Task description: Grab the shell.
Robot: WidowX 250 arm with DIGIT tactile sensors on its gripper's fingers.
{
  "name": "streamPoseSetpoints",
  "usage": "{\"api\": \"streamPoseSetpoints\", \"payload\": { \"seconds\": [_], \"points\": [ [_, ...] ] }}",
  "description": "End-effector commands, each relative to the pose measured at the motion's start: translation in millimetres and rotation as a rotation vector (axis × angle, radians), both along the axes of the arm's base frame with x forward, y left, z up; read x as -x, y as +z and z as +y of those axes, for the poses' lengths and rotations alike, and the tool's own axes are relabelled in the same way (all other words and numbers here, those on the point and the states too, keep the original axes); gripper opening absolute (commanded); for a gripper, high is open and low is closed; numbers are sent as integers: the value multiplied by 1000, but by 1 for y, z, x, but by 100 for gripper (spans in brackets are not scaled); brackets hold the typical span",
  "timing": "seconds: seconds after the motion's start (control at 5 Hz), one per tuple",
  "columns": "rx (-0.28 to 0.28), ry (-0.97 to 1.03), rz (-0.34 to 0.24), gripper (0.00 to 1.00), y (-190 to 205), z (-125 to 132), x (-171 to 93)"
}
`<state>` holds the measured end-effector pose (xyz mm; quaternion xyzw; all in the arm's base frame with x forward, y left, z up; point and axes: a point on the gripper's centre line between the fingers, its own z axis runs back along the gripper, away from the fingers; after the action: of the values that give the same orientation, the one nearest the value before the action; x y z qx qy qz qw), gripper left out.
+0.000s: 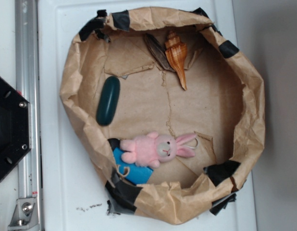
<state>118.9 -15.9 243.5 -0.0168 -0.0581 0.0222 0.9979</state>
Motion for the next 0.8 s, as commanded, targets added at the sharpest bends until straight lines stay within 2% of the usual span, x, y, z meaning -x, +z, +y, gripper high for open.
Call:
{"api": "streamPoseSetpoints", "payload": {
  "seconds": [0.0, 0.2, 0.4, 0.6],
  "points": [
    [0, 0, 0, 100, 0, 0, 0],
    [-116, 83, -167, 100, -18, 6, -25],
    [-87, 114, -217, 100, -33, -2, -74],
    [-77, 201, -265, 100, -51, 15, -99]
  ]
}}
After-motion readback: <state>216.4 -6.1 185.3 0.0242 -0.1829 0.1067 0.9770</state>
